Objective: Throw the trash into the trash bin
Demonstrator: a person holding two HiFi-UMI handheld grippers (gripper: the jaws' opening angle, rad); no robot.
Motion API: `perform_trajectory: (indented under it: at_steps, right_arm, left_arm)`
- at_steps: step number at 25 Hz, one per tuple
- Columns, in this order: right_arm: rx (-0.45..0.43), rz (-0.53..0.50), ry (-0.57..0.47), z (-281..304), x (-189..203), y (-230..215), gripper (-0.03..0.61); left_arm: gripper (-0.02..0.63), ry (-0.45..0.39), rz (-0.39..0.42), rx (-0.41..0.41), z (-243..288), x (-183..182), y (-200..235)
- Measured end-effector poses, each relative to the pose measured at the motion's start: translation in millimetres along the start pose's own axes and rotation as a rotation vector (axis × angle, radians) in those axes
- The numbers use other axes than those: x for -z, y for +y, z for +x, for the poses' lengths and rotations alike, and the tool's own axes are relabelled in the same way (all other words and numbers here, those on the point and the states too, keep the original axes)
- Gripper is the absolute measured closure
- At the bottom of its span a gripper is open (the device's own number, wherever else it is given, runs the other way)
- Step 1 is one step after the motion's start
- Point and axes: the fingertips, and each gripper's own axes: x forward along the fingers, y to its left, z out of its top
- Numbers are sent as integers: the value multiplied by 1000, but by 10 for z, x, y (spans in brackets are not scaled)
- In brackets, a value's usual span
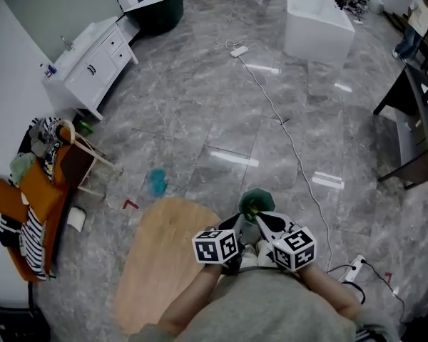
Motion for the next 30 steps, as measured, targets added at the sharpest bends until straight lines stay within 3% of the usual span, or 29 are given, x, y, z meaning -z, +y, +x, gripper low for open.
perform_trajectory:
  at_steps: [9,16,23,30]
  right_arm:
    - [17,-44,15,-76,-33,2,569]
    - [-49,-76,19,16,-152,101,569]
    - [-182,-135,24,63,-171,375,569]
    - [-305,-190,53,-189,-47,476,569]
  left_arm:
    - [603,-23,2,20,-48,-34,-31]
    - [603,-101,18,-34,-194,-182,16]
    - [603,-201,-72,-148,-526,-110,192]
    - [603,-293,-199,-254,-755,186,121]
